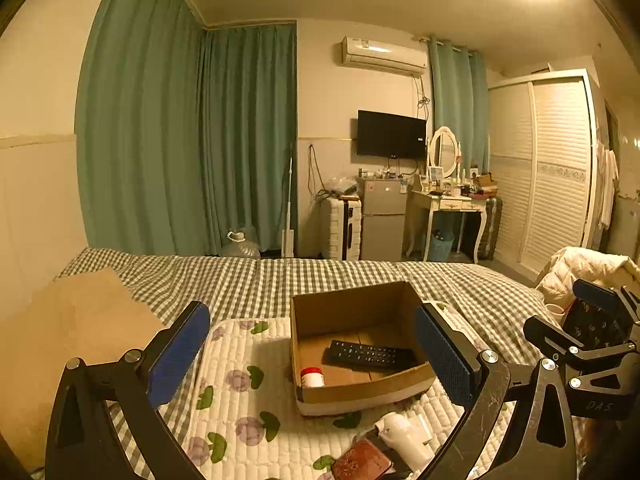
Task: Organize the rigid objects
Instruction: 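Move both tools back toward the remaining items beside the box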
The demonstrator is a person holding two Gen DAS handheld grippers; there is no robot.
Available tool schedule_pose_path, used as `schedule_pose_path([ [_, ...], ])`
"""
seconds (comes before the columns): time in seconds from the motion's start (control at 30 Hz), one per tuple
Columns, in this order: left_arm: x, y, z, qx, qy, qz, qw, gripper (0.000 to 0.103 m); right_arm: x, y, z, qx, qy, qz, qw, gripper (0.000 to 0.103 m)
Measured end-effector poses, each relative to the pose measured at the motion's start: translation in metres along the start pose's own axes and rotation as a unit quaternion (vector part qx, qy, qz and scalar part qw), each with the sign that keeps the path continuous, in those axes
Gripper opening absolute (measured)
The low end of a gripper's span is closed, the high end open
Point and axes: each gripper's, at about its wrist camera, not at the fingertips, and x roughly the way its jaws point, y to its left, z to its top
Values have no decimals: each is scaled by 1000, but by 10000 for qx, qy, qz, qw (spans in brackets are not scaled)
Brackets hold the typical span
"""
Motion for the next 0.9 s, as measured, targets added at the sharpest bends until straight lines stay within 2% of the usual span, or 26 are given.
schedule_pose_path([
  [0.2,-3,-9,-13,162,33,24,9999,103,0,-5,-20,-25,83,-49,10000,103],
  [0.57,36,-16,-68,133,819,-109,9965,103,16,-7,-55,105,466,-129,9988,103],
  [0.77,52,-17,-99,342,1138,-82,9929,103,39,2,-87,127,983,-158,9950,103],
  [0.87,60,-17,-120,433,1417,-113,9889,103,51,4,-118,99,1422,-204,9896,103],
  [0.9,63,-17,-126,460,1489,-129,9877,103,51,4,-118,99,1422,-204,9896,103],
])
